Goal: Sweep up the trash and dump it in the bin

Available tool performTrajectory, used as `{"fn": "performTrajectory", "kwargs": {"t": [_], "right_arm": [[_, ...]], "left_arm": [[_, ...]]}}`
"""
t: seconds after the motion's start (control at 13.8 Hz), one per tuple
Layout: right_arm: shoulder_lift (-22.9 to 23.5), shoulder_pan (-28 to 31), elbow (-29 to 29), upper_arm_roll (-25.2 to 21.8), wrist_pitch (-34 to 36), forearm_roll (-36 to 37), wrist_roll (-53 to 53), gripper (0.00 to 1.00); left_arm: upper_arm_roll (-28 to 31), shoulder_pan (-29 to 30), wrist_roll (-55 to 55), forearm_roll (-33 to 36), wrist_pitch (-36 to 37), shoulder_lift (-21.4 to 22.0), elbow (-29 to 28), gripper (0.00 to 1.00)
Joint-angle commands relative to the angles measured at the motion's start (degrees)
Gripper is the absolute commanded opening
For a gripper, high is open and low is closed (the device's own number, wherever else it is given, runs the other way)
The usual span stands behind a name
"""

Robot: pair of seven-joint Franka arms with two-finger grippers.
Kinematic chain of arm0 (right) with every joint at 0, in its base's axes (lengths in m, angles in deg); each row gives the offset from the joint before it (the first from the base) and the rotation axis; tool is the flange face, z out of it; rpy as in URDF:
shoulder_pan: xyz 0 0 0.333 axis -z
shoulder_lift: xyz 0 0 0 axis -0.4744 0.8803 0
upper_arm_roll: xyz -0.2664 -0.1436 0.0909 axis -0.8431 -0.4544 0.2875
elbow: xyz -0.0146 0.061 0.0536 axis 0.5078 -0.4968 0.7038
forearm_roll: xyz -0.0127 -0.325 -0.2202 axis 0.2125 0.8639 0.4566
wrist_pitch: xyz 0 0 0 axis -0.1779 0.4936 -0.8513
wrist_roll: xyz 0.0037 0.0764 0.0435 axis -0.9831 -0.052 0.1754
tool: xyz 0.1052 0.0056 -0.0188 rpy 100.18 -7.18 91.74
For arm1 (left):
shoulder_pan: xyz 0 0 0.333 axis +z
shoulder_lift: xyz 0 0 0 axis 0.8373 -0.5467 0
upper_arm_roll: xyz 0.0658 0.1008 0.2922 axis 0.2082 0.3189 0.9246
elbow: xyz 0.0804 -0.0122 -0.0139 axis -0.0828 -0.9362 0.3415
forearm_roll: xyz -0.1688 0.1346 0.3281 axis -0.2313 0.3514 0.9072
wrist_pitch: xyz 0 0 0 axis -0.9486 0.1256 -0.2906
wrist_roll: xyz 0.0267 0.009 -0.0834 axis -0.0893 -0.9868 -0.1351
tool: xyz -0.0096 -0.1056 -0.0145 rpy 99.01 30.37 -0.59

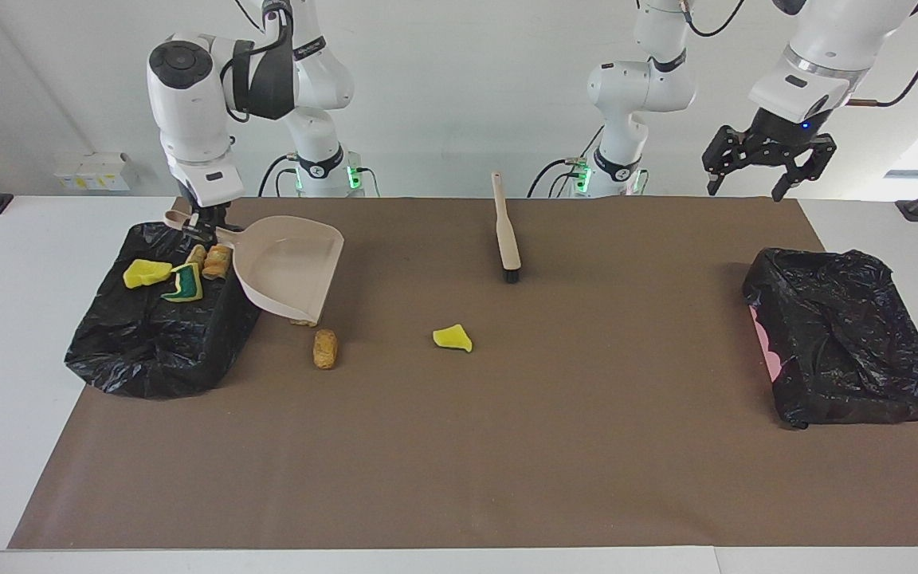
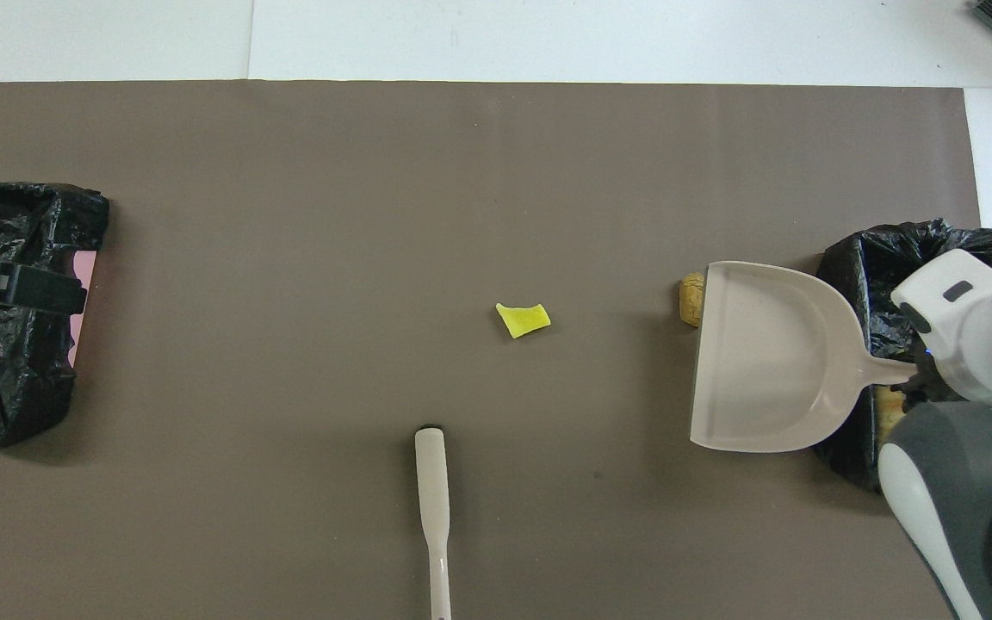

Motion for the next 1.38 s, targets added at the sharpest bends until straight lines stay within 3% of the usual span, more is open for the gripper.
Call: {"fn": "performTrajectory", "kwargs": {"t": [0.0, 0.29, 0.73, 1.02, 1.31], "right_arm": [[2.5, -4.55, 3.36, 0.01, 2.4, -4.58, -14.08, 0.0], [6.01, -11.5, 3.97, 0.1, 1.61, -9.13, -34.57, 0.0], [17.95, -24.14, 15.47, 0.1, -0.5, -13.46, -71.92, 0.0], [23.14, -26.1, 20.14, 0.28, -4.28, -17.04, -88.48, 0.0], [36.13, -31.46, 35.49, 0.28, -4.11, -17.33, -100.96, 0.0]], "left_arm": [[0.7, -0.61, -0.07, -0.62, 1.26, 0.25, 0.58, 1.0], [0.7, -0.61, -0.07, -0.62, 1.26, 0.25, 0.41, 1.0], [0.7, -0.61, 0.02, -0.62, 0.91, 0.87, -0.56, 1.0], [0.79, -0.53, 0.63, -0.62, 0.73, 2.44, -2.66, 1.0], [0.7, -0.61, 0.63, -0.62, 0.73, 2.54, -2.84, 1.0]]}}
